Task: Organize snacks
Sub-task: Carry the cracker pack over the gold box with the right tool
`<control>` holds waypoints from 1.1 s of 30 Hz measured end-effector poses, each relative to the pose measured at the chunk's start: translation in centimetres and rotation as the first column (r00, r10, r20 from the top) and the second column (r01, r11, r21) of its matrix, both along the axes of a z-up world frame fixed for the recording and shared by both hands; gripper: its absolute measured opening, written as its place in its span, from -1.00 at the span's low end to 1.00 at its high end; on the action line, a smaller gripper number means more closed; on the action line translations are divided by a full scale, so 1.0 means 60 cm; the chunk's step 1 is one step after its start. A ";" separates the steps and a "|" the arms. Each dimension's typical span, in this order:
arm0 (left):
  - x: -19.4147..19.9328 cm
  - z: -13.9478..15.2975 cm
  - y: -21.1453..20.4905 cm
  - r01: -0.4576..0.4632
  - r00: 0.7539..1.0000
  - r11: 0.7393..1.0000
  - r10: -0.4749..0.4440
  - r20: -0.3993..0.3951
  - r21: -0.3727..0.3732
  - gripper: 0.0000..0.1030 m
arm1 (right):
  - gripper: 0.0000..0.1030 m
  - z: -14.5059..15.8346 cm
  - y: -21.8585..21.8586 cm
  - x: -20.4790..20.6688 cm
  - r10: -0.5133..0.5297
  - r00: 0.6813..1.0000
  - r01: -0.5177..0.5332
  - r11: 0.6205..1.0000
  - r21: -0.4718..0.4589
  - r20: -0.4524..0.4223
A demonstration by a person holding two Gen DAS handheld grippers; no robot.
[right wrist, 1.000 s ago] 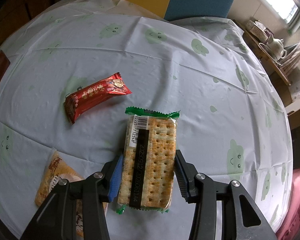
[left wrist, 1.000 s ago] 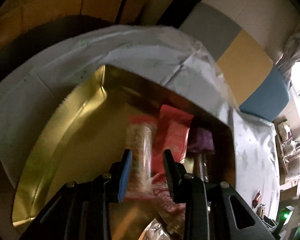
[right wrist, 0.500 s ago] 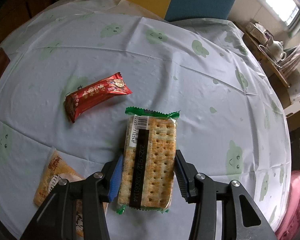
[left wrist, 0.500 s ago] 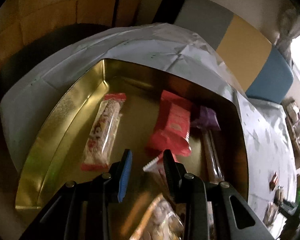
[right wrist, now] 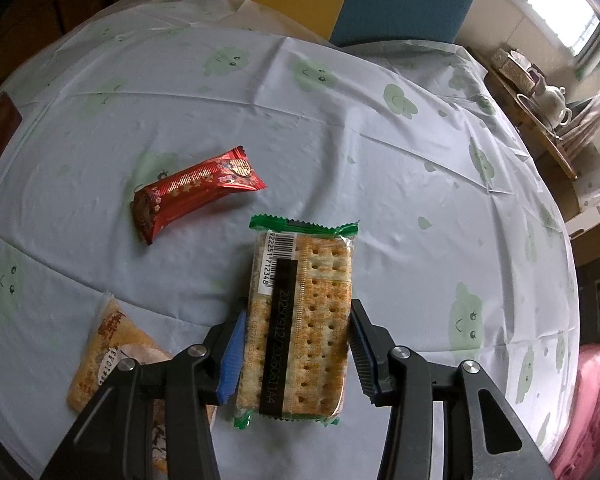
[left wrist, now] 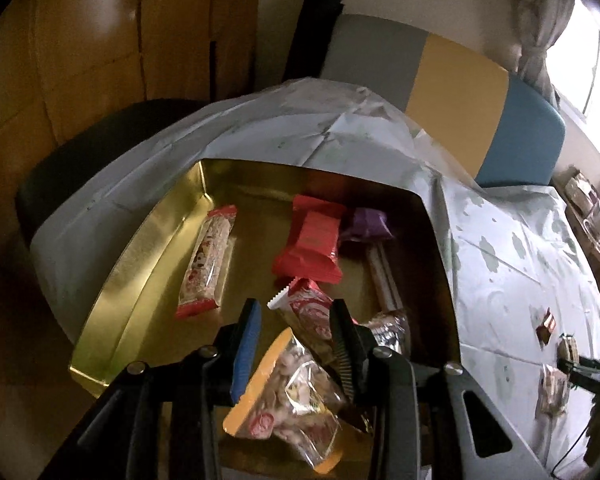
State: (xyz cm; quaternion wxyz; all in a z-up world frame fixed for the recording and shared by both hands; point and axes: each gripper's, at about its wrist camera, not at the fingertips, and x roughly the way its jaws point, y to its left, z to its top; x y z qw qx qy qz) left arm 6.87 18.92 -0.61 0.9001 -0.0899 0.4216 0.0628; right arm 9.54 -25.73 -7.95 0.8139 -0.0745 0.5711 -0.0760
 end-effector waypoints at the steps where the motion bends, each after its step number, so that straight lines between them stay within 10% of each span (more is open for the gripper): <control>1: -0.003 0.002 -0.002 0.004 1.000 1.000 -0.004 0.003 0.004 -0.30 | -0.07 0.001 -0.001 0.000 -0.001 1.000 0.001 1.000 0.002 0.000; 22: -0.042 0.012 -0.024 0.034 0.999 0.999 -0.034 0.031 0.023 -0.29 | -0.08 0.062 -0.034 -0.006 -0.086 0.983 0.076 0.995 0.068 0.164; 33: -0.048 0.010 -0.019 0.035 0.999 0.999 -0.036 0.039 0.017 -0.29 | -0.08 0.122 0.043 -0.005 0.014 0.974 -0.069 0.968 0.241 0.225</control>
